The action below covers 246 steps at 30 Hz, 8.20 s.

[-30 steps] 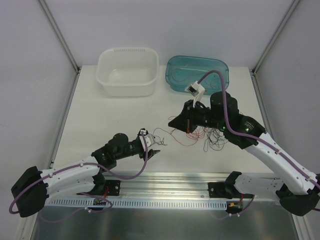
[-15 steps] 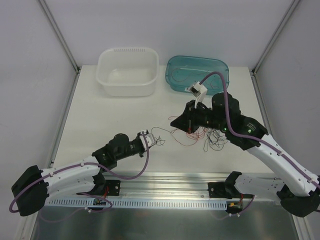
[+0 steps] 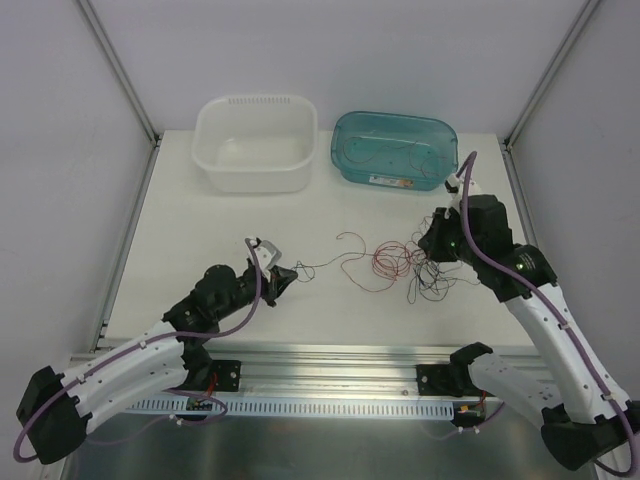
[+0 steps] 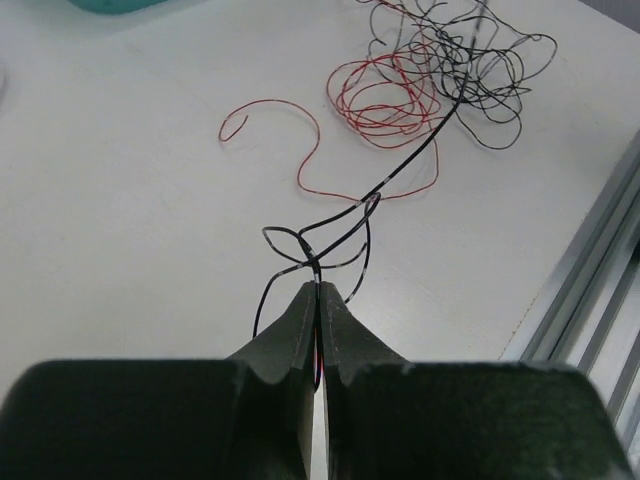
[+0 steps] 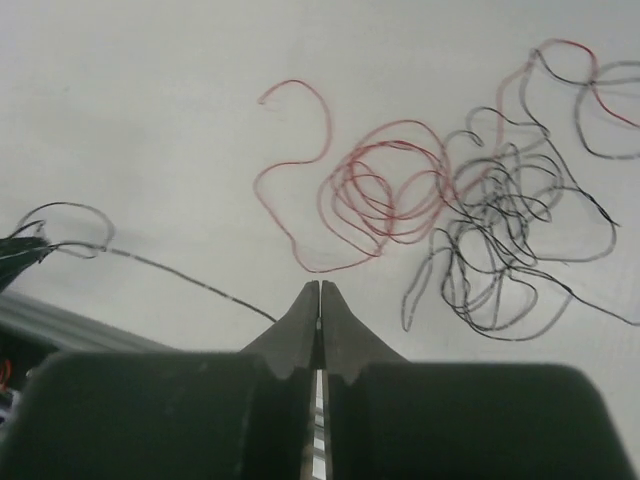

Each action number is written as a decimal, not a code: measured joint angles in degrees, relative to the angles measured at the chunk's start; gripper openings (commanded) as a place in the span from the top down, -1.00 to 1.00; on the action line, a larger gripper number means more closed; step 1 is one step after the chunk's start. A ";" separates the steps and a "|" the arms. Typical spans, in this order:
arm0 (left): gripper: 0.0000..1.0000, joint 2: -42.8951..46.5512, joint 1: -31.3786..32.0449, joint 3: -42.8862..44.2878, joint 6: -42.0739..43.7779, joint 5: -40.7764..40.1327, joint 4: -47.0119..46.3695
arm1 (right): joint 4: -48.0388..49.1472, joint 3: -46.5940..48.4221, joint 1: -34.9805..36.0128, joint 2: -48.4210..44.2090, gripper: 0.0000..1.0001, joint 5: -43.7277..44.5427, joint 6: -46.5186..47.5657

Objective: Untangle the cables

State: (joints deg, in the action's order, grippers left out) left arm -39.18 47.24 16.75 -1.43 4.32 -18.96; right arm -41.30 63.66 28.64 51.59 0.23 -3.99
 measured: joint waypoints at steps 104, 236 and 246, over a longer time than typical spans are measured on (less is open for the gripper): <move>1.00 1.68 -24.06 11.10 -22.82 27.65 17.68 | 29.09 -4.57 24.90 24.06 0.98 -7.39 -15.30; -0.95 -11.50 -35.98 21.18 -5.44 13.35 36.33 | 12.35 4.24 19.58 32.74 0.99 -1.90 -4.42; -0.95 -12.26 -35.98 21.18 -5.44 15.17 36.04 | 11.93 19.93 20.48 9.25 0.99 5.03 2.64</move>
State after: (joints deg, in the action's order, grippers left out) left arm -51.44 11.27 37.93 -6.87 19.49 17.08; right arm -29.36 83.59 49.12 60.84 5.26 -1.34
